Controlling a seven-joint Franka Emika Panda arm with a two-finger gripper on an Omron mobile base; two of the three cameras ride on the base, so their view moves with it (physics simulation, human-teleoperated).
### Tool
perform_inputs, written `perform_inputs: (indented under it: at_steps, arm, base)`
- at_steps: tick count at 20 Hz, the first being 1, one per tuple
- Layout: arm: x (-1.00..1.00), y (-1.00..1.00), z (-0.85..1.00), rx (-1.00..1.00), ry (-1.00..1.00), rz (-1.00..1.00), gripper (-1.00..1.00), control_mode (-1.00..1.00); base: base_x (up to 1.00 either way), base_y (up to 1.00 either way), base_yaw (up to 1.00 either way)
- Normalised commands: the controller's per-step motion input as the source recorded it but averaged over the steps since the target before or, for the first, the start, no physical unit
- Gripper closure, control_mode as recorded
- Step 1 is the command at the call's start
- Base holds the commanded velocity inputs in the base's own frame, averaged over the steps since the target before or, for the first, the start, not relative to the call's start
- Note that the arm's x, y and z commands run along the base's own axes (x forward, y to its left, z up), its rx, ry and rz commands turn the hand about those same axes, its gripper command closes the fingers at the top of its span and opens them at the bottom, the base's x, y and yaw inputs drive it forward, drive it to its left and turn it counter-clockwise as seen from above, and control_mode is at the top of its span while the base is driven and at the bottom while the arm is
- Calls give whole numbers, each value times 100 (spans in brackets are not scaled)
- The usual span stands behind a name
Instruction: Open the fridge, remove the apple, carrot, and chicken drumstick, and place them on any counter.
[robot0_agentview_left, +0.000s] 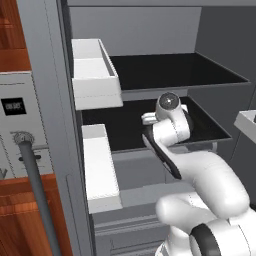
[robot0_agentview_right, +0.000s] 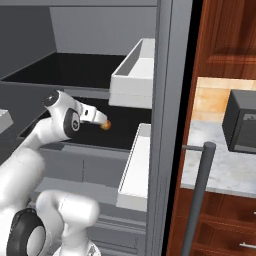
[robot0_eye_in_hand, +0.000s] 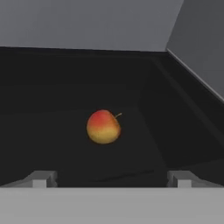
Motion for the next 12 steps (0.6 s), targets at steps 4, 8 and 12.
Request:
perform_inputs:
  at_steps: [4,8,12]
  arm:
    - [31,-1,-36,0,-1,0,-100,-100]
    - [23,-4,-58,0,-5,0,-100,-100]
    - [43,-22,-18,0,-3,0,-100,-100]
  base:
    - [0,0,0]
    - [0,0,0]
    - [0,0,0]
